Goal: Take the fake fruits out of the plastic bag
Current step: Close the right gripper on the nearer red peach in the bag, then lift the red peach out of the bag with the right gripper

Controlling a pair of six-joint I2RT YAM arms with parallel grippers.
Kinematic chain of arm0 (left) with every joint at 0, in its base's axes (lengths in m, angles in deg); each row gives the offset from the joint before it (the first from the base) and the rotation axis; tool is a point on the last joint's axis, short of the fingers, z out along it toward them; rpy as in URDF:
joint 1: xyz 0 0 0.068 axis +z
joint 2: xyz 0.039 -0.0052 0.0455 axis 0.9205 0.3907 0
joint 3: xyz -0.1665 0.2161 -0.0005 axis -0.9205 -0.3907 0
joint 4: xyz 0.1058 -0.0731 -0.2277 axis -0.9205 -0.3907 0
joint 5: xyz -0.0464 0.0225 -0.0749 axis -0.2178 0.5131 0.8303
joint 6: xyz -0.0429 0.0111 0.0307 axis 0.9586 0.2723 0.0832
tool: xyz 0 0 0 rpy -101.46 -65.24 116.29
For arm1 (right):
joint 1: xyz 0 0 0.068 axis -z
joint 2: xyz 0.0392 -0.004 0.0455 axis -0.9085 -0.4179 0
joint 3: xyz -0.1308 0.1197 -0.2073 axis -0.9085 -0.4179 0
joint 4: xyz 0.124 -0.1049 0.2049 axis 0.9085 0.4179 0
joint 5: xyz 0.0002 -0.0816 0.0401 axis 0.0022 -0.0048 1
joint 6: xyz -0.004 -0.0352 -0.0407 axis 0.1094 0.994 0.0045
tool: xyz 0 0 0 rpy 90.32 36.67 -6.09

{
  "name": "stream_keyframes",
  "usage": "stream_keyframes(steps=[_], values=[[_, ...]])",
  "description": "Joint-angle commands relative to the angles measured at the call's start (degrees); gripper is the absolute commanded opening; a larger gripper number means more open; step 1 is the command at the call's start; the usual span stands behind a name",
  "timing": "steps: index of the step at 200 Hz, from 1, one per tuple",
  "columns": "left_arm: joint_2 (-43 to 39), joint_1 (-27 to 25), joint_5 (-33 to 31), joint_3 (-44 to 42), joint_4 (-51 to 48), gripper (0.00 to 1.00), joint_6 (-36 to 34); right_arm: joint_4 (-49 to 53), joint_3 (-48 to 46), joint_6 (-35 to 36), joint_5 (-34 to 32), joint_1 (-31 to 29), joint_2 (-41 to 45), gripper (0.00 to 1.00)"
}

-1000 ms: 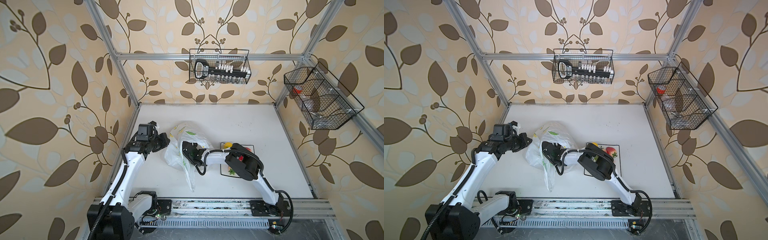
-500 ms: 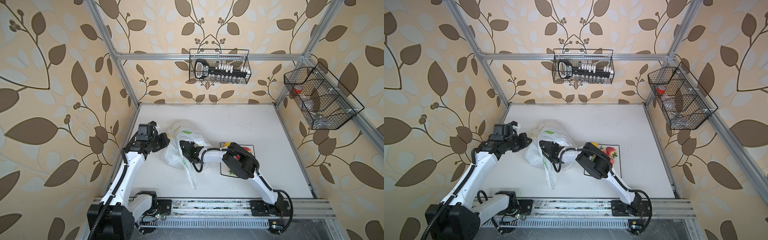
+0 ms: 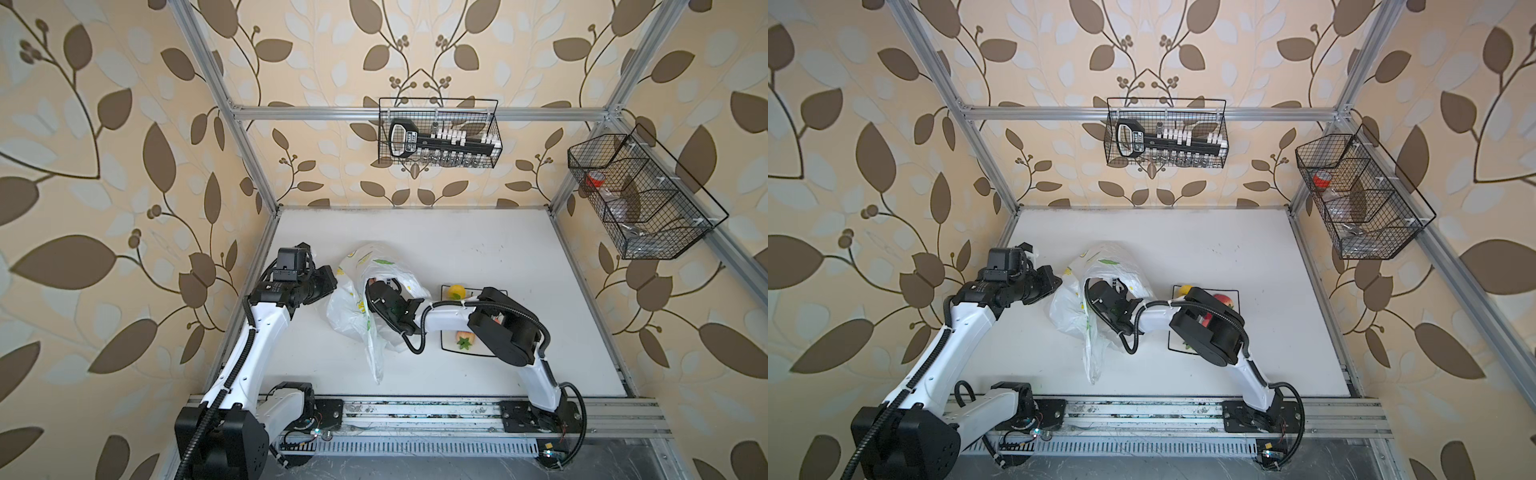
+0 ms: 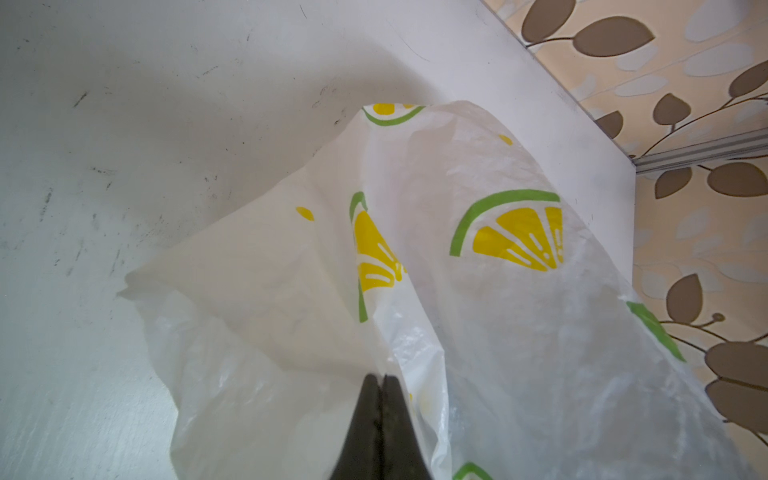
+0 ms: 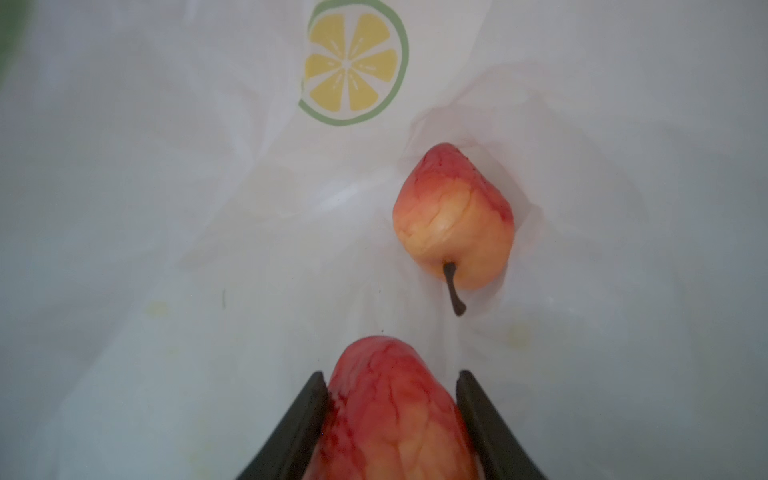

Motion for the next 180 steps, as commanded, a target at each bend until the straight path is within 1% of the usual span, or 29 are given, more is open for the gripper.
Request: stream_keyframes(steps=[1, 17, 64, 105, 144, 180], values=[[-0.4, 0.5, -2.0, 1.0, 0.6, 0.0, 0.3, -2.6, -4.5, 0.3, 1.7, -1.2, 4.9, 0.32], [-0.4, 0.5, -2.1, 1.0, 0.6, 0.0, 0.4, -2.9, -7.6, 1.0, 2.1, -1.7, 7.8, 0.32], [-0.9, 0.6, -2.5, 1.0, 0.5, 0.0, -0.2, -3.0, -15.9, 2.2, 8.2, -1.7, 15.7, 0.33], [-0.9, 0.7, -2.0, 0.7, 0.3, 0.0, -0.4, -1.3, -19.2, 3.6, 11.9, -1.8, 21.0, 0.33], [-0.8, 1.1, -1.9, 0.7, 0.1, 0.0, -0.5, 1.7, -22.7, 4.5, 13.0, -3.0, 26.6, 0.34], [-0.8, 1.3, -2.0, 0.8, 0.1, 0.0, -0.5, 6.5, -28.2, 4.7, 13.5, -3.6, 34.1, 0.35]])
